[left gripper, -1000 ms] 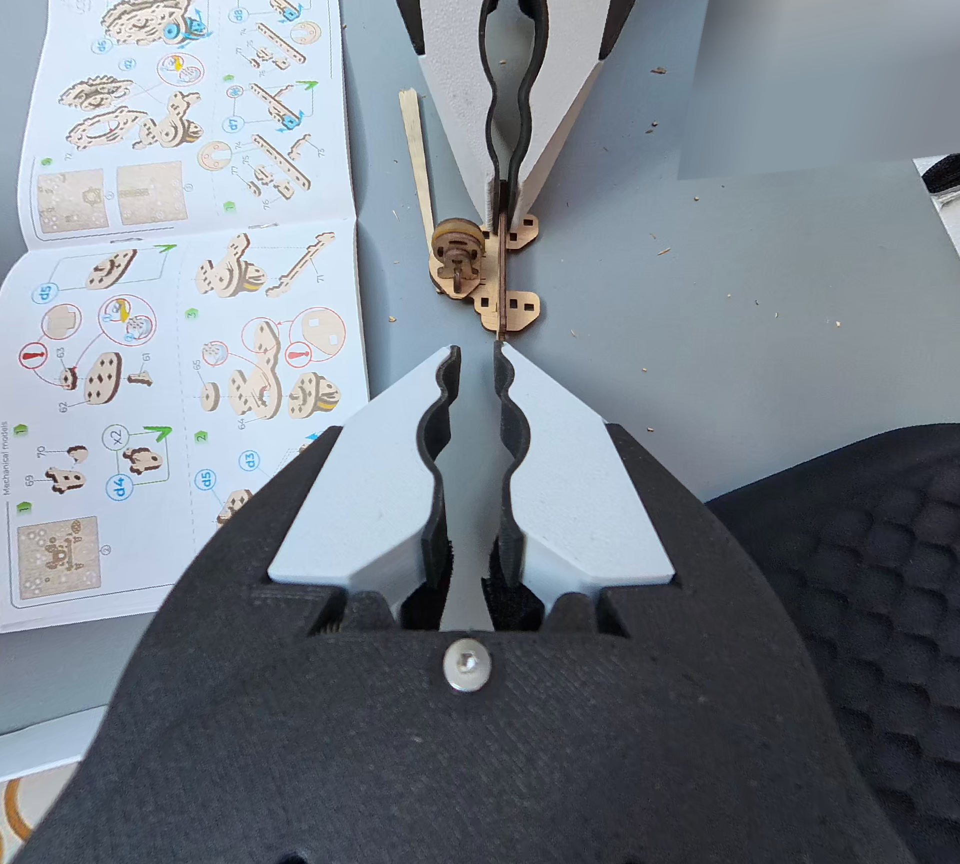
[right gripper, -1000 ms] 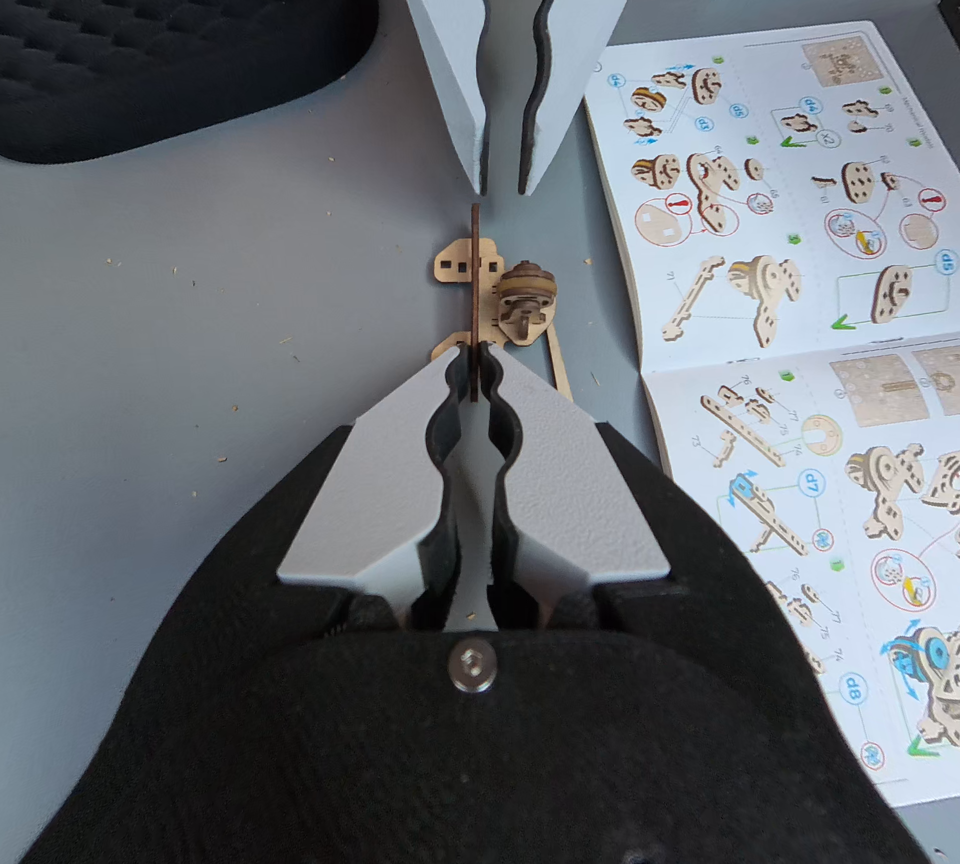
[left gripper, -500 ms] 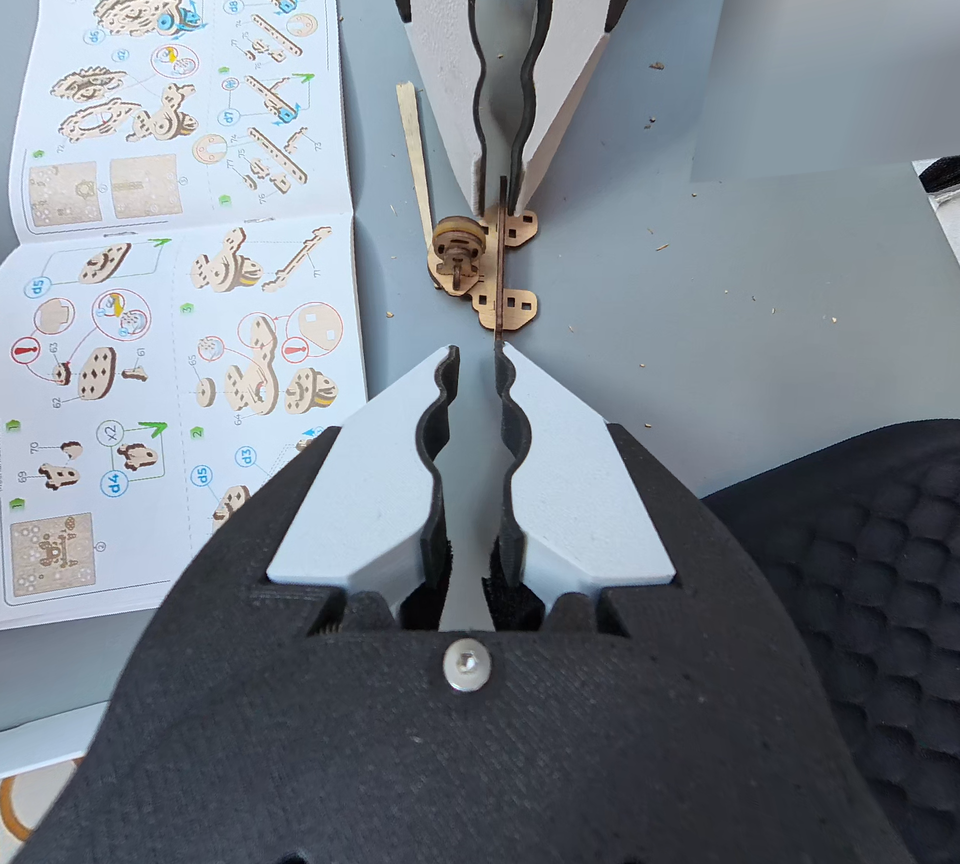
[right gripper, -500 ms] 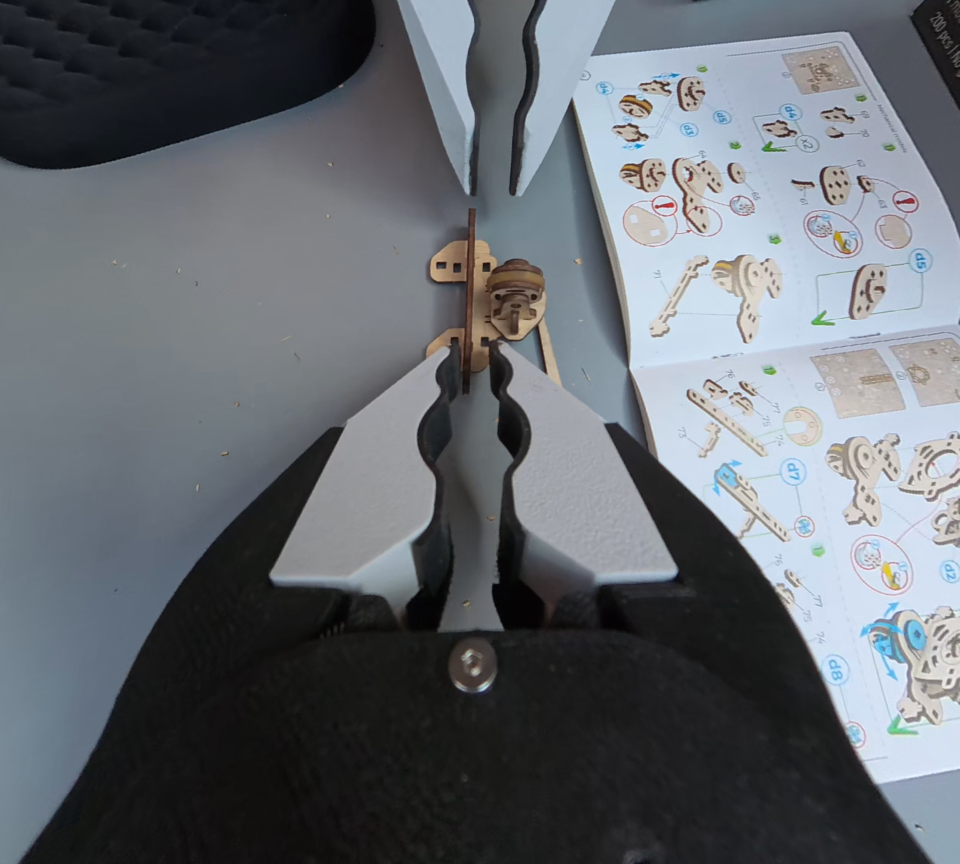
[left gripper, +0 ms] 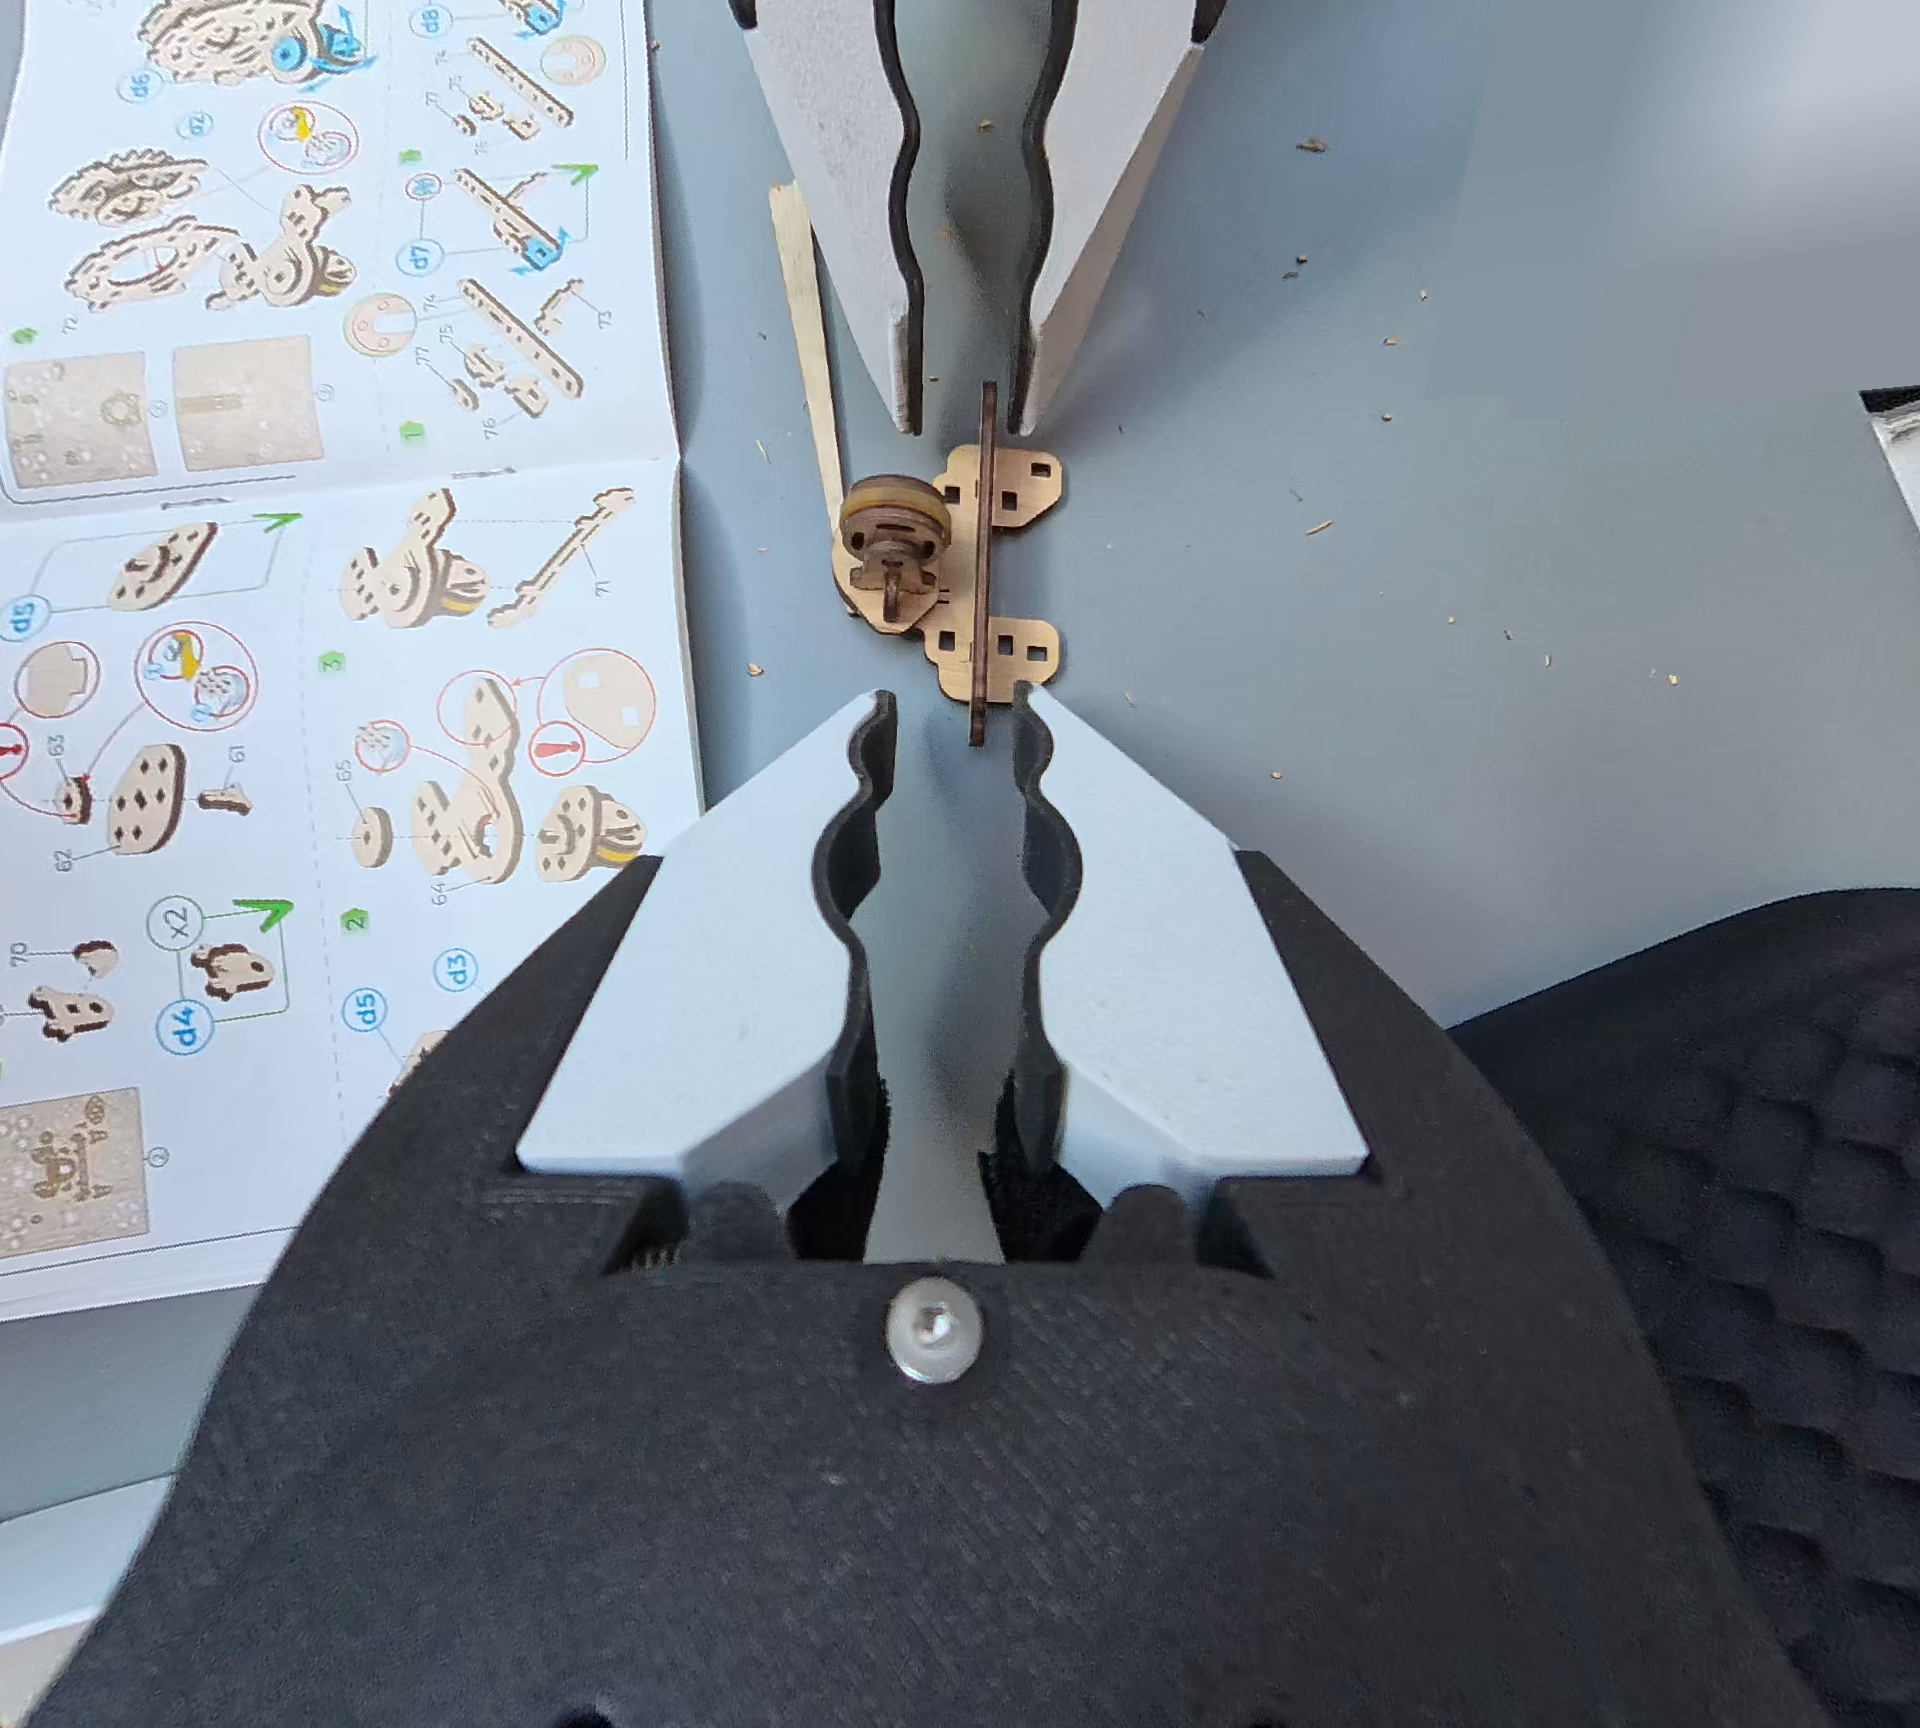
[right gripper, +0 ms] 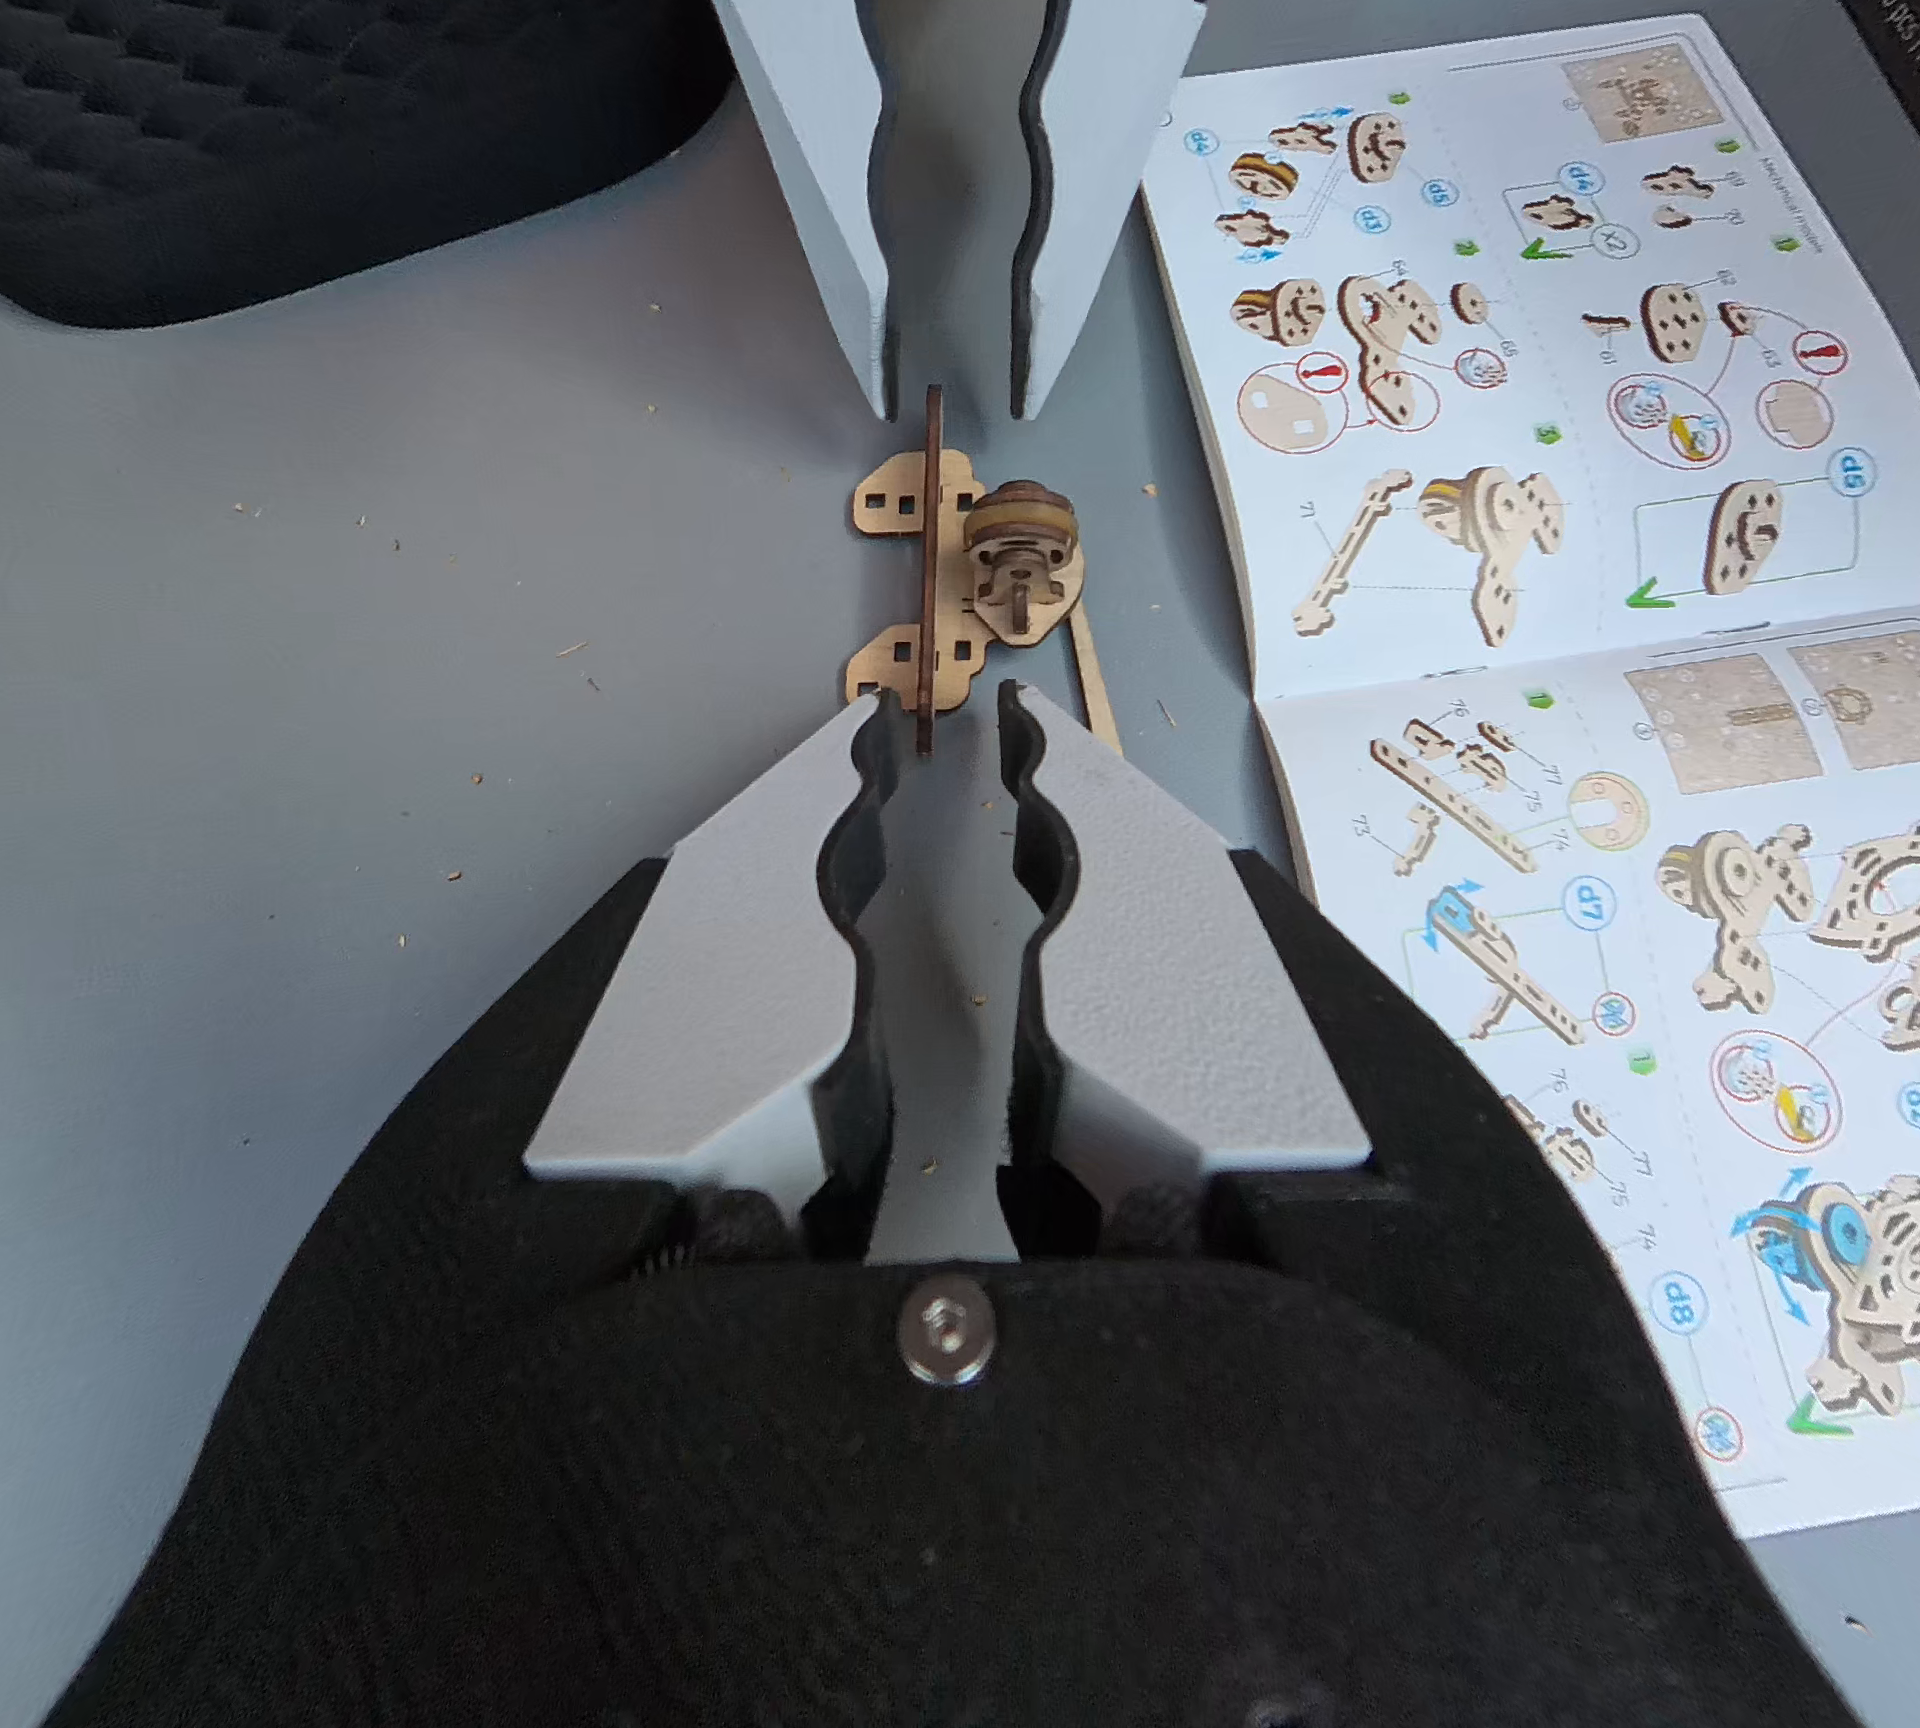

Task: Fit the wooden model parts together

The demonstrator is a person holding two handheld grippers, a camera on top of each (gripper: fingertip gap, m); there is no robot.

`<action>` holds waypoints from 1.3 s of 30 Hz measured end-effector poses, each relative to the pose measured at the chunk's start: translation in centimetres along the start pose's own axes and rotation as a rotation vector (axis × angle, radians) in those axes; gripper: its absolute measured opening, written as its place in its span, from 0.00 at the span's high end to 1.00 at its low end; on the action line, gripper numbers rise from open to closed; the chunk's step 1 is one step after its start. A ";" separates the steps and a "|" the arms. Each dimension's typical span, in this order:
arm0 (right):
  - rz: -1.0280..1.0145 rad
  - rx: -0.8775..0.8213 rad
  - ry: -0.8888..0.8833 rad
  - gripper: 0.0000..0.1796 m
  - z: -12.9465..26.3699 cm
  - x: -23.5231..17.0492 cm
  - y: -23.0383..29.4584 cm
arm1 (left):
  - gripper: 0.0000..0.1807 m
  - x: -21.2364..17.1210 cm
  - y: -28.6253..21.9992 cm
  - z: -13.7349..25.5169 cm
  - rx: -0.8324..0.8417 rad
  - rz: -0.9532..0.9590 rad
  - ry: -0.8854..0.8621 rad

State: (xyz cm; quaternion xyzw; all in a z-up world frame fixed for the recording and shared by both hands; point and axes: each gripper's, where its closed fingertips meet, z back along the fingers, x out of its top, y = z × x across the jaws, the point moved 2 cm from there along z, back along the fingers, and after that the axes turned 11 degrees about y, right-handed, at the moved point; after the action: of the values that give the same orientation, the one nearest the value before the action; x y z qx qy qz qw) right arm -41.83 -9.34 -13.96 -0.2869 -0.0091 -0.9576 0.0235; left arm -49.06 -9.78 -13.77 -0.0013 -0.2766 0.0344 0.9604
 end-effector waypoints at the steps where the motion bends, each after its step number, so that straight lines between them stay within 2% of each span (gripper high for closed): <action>1: 0.002 0.002 0.000 0.89 0.0 0.0 0.0 | 0.87 0.0 0.0 -0.1 -0.003 0.005 0.002; 6: 0.007 0.005 -0.013 0.85 -0.1 0.2 0.1 | 0.81 0.2 -0.2 -0.6 -0.007 0.009 0.010; 12: -0.018 0.028 -0.007 0.81 -0.5 0.2 0.4 | 0.81 0.2 -0.2 -1.2 0.019 0.006 0.052; 15: -0.035 0.038 -0.003 0.80 -0.7 0.2 0.7 | 0.85 0.3 0.0 -1.3 0.030 0.009 0.053; 24: -0.016 -0.030 0.012 0.85 -1.1 0.1 0.4 | 0.84 0.2 -0.1 -1.3 0.025 0.011 0.052; 26: -0.020 -0.025 0.013 0.85 -1.0 0.2 0.4 | 0.84 0.1 0.3 -0.8 0.060 0.002 0.061; 31: -0.014 -0.026 0.011 0.85 -1.0 0.1 0.4 | 0.84 1.9 0.2 1.9 0.094 0.008 -0.040; 39: -0.021 -0.007 -0.001 0.85 -1.0 0.0 0.3 | 0.91 3.2 -0.9 0.5 0.219 -0.122 0.074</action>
State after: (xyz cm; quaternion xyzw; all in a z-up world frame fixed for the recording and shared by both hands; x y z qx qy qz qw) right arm -42.38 -9.67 -14.81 -0.2874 -0.0089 -0.9577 0.0123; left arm -46.52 -10.46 -11.63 0.1190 -0.2353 0.0056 0.9646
